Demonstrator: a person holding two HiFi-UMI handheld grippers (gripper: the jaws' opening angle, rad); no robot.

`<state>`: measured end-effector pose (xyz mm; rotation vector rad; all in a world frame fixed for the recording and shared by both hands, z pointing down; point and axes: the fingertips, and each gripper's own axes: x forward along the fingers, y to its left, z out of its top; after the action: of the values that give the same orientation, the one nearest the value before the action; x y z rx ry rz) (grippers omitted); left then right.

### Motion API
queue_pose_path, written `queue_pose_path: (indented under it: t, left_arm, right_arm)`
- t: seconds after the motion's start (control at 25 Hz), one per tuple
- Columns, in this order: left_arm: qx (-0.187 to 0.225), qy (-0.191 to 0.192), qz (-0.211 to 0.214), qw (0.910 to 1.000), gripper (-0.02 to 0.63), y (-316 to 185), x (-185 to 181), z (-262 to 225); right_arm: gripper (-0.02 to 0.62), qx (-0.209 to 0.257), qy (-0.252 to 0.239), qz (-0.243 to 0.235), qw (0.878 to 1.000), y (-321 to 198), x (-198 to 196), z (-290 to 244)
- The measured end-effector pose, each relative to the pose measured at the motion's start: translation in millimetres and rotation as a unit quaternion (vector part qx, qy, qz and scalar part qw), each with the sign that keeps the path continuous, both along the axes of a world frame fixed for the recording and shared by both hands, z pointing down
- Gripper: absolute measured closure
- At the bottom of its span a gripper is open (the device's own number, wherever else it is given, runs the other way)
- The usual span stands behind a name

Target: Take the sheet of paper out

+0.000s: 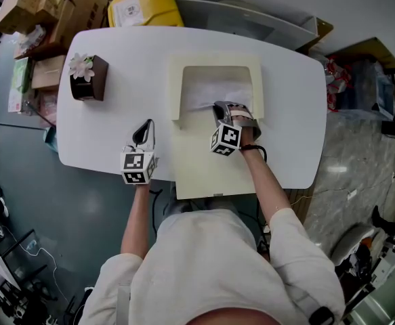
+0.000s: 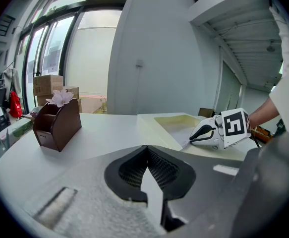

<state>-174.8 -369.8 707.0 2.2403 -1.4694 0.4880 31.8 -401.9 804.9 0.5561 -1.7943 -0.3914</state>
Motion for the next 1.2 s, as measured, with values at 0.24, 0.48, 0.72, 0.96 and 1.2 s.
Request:
queue_pose_path:
  t: [0.24, 0.48, 0.72, 0.96, 1.2]
  left_arm:
    - [0.002, -0.002, 0.001, 1.0, 0.6, 2, -5, -1]
    - [0.007, -0.004, 0.006, 0.9999, 0.6, 1, -1, -8]
    - [0.024, -0.002, 0.021, 0.9995, 0.6, -3, 11, -23]
    - [0.04, -0.003, 0.034, 0.9986, 0.6, -6, 20, -41]
    - [0.061, 0.004, 0.041, 0.9973, 0.6, -8, 30, -60]
  right_arm:
    - [0.595, 0.006, -0.005, 0.011, 1.0, -1, -4, 2]
    - [0.594, 0.031, -0.005, 0.022, 0.999, 6, 3, -10]
    - [0.594, 0.056, -0.022, 0.04, 0.997, 14, 9, -37]
    - [0.594, 0.069, -0.028, 0.05, 0.996, 27, 14, -57]
    - [0.594, 0.073, -0.023, 0.046, 0.996, 50, 18, -67]
